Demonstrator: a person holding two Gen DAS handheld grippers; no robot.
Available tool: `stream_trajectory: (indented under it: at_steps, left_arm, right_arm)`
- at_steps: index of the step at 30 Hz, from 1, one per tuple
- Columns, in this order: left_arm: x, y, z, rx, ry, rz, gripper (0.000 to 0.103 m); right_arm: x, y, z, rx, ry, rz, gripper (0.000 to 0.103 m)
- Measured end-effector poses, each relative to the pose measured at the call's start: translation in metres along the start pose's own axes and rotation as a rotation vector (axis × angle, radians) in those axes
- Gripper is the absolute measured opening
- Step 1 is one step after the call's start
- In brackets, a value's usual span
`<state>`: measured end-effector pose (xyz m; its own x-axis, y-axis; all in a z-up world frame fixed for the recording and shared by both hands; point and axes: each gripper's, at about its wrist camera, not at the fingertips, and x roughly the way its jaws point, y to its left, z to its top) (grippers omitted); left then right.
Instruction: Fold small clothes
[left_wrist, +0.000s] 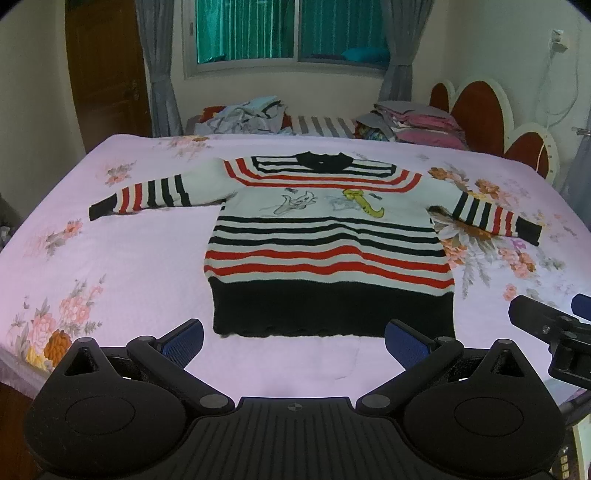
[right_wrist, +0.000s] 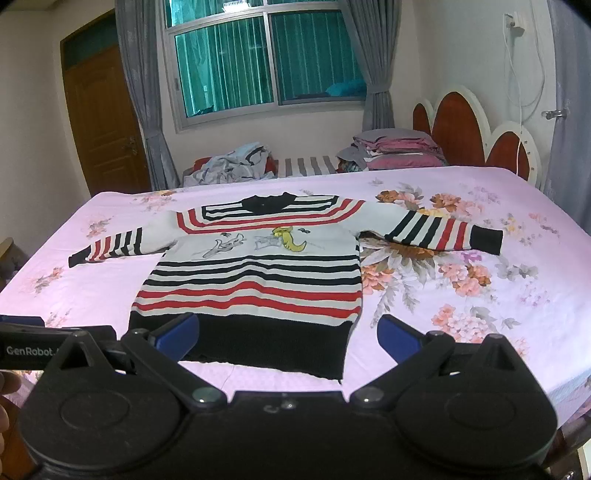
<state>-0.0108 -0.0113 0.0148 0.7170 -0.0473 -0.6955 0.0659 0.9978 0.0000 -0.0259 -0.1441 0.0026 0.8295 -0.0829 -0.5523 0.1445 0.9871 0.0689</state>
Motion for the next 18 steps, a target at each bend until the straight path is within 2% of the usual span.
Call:
stream_trajectory:
  at_steps: [18]
  left_arm:
    - [0.023,0.013,0.013,-0.001,0.018,0.014,0.103]
  right_arm:
    - [0.023,0.006,0.002,0.004,0.012,-0.014,0.103]
